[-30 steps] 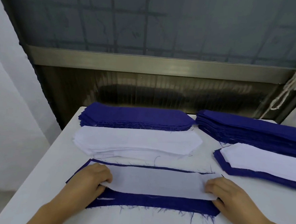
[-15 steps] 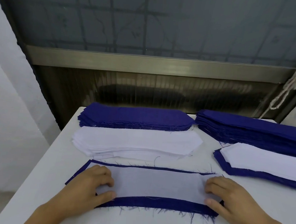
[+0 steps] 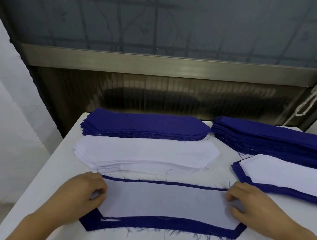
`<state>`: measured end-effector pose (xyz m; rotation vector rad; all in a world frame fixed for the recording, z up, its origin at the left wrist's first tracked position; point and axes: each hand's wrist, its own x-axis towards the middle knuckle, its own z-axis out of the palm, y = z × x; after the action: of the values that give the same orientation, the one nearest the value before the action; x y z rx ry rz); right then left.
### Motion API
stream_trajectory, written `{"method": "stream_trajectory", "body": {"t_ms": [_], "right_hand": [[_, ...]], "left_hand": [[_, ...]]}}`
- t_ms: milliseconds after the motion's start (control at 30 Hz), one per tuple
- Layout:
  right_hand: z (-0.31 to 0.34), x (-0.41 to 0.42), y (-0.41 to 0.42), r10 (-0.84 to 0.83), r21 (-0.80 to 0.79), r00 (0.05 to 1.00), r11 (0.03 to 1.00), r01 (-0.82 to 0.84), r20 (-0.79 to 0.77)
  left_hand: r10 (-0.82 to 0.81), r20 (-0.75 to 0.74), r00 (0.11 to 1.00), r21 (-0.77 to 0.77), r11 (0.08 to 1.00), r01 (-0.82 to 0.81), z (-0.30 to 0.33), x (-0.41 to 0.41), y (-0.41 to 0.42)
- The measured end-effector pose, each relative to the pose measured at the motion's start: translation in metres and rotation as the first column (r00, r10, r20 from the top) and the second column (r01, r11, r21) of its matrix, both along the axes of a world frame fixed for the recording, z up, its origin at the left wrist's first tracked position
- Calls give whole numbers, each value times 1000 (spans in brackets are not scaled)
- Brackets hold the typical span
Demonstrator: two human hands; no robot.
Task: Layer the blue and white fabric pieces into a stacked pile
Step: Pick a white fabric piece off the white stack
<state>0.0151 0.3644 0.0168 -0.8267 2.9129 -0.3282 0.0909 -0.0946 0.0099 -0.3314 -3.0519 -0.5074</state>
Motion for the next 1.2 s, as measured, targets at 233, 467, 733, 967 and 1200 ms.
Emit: {"method": "stream_trajectory", "body": {"t_ms": [233, 467, 733, 967, 1200], "right_hand": [[13, -57, -67, -47, -333, 995, 943, 14, -91], [0, -106, -93, -41, -301, 997, 952, 61, 72], [2, -123, -99, -66, -363, 970, 919, 151, 235], [9, -130, -102, -135, -345, 925, 901, 264, 357], [9, -127, -109, -203, -275, 938, 919, 281, 281]], "left_hand": [[-14, -199, 980, 83, 996, 31, 25, -71, 71], [-18, -10, 1000, 213, 977, 20, 14, -135, 110], [21, 67, 998, 297, 954, -40, 11, -143, 114], [42, 94, 995, 236, 970, -63, 16, -148, 120], [80, 113, 990, 156, 983, -97, 19, -155, 128]]}}
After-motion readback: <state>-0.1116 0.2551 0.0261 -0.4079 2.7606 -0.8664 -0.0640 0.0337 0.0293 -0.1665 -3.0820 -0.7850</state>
